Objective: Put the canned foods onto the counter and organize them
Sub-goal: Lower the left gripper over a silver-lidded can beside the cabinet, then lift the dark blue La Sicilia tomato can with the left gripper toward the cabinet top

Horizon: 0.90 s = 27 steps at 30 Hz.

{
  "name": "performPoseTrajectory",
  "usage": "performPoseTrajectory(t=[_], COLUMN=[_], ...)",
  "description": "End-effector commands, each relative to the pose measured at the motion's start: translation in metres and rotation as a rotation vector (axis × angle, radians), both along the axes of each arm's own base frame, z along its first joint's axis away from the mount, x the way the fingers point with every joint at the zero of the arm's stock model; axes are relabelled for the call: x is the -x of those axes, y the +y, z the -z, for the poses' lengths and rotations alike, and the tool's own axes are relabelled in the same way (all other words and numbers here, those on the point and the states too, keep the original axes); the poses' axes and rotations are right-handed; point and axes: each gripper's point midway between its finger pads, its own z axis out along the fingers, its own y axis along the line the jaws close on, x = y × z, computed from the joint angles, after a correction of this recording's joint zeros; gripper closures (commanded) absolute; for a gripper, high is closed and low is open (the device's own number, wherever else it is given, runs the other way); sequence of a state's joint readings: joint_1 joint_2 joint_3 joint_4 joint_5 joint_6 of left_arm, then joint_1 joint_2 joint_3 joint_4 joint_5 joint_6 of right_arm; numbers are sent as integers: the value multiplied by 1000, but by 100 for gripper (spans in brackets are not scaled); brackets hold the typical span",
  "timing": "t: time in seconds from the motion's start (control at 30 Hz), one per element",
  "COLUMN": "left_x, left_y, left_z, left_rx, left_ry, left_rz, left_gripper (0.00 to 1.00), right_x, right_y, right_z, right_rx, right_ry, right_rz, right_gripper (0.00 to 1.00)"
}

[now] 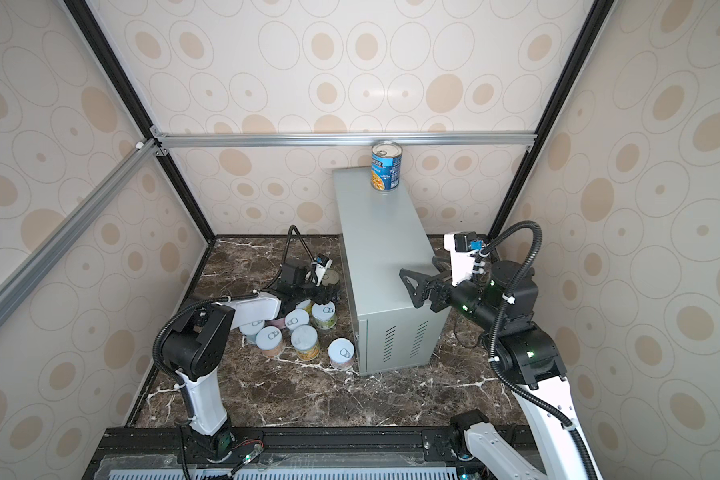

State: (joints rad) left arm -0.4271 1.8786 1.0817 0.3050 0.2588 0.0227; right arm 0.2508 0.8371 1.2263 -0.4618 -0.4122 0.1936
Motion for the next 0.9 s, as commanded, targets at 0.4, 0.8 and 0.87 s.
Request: performPoseTrajectory(t=[0.4, 0.8, 0.87], left_x=[-10, 12, 19], left_y=[20, 29, 28], left_z=[-162, -279, -303], left_rx=[16, -32, -19], left_ry=[-230, -296, -323], left_rz=[-64, -21, 0], left_gripper=[100, 100, 100], right_x=[-1, -5, -6], right_y=[10, 10, 10], right_z=[-5, -10, -13], right_rx=[-26, -50, -53], right_ry=[-31, -22, -22], right_rz=[-55, -45, -41], right_gripper=[0, 0, 0])
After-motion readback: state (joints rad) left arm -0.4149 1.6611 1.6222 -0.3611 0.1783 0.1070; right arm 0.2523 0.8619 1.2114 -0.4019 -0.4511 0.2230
